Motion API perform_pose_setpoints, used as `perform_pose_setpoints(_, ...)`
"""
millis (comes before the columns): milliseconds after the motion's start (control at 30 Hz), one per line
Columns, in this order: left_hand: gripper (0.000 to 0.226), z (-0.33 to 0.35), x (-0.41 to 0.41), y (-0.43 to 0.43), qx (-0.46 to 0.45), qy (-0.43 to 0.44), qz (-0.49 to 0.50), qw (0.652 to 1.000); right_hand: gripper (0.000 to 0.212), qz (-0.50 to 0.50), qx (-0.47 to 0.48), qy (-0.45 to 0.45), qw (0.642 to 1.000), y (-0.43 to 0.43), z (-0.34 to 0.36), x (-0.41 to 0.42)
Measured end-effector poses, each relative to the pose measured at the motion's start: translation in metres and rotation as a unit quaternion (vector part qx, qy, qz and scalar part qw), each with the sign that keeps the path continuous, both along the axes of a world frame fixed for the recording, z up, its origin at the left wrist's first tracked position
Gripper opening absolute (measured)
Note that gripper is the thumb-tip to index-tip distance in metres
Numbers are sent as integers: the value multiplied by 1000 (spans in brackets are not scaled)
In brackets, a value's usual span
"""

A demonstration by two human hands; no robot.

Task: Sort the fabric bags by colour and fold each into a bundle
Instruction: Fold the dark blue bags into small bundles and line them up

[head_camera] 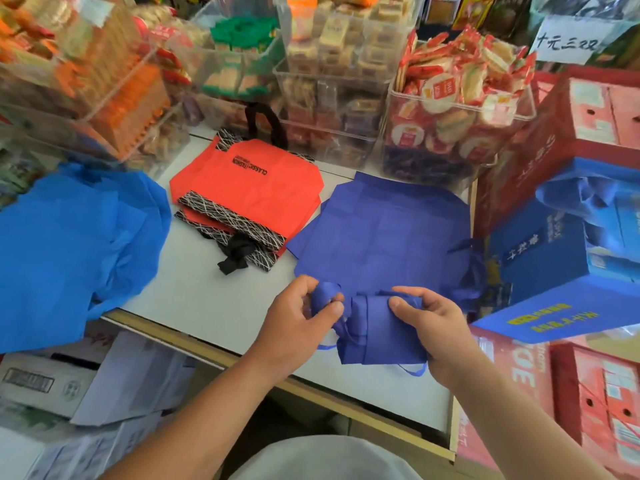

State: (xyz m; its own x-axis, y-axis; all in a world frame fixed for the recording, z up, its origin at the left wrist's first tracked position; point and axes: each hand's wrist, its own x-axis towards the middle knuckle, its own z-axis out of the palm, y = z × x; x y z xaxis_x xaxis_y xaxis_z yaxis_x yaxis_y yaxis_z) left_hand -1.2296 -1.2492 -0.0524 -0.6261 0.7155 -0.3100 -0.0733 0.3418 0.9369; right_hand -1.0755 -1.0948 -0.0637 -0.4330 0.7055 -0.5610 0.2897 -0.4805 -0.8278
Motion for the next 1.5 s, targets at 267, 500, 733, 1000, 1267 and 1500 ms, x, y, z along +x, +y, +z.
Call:
perform_pose_setpoints(267, 3, 26, -15, 5, 79, -186, 85, 976, 8, 25, 31, -42, 998, 4, -11, 3)
perform_pose_setpoints(500, 25, 48, -33, -12, -61, -7, -308, 949, 11, 60, 129, -109, 984, 20, -20, 22)
perform_pose_setpoints(733, 23, 64, -18, 0, 69, 17, -197, 978, 7, 101, 130, -113, 980, 22, -15, 28)
perform_pose_setpoints(1000, 32, 50, -8, 4, 72, -168, -116, 976, 12, 139, 159, -111, 971, 11, -13, 28)
perform_pose_setpoints(1267, 69, 53, -25, -16, -131, 377, -407, 821, 15, 112, 154, -120, 974, 25, -9, 34)
perform_pose_setpoints(1500, 37, 34, -37, -18, -54, 679, -383, 624, 13, 138, 85, -100, 982, 27, 1, 24)
